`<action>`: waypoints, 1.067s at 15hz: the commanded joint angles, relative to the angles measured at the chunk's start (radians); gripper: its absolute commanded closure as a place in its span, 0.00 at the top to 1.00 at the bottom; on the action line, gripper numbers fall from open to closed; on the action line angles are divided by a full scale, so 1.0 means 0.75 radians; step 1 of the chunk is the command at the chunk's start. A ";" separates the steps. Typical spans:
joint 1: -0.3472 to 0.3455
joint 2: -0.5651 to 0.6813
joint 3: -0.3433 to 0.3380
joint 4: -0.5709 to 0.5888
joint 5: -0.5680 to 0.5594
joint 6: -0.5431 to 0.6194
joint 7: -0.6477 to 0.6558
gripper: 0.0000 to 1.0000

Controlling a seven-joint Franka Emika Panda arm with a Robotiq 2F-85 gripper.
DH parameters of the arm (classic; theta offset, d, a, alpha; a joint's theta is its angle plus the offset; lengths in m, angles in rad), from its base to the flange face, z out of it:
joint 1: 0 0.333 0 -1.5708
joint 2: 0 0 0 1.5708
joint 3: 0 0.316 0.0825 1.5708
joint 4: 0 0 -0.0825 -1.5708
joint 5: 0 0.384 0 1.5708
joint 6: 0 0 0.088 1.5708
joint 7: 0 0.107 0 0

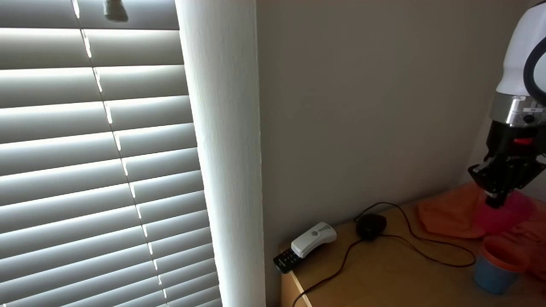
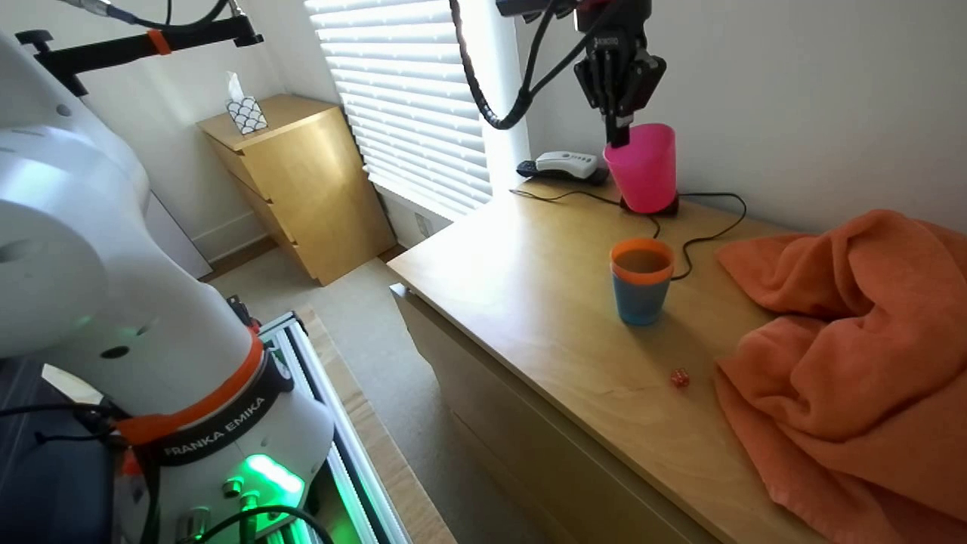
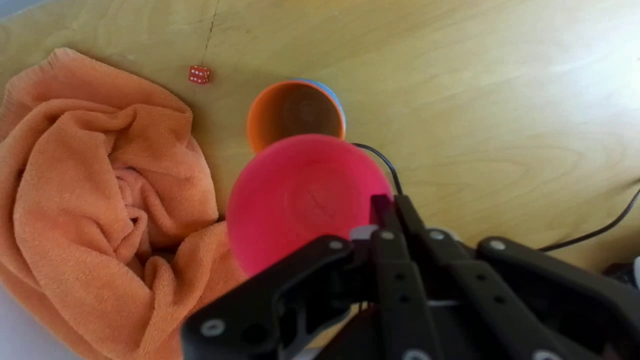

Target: Put the pink and orange cups on the table

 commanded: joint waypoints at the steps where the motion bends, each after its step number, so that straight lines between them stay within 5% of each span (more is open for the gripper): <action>1: 0.026 -0.102 0.030 -0.070 0.087 -0.099 -0.081 0.01; 8: 0.072 0.065 0.089 -0.074 0.166 -0.220 -0.091 0.01; 16: 0.089 0.348 0.105 -0.054 0.181 -0.053 -0.073 0.01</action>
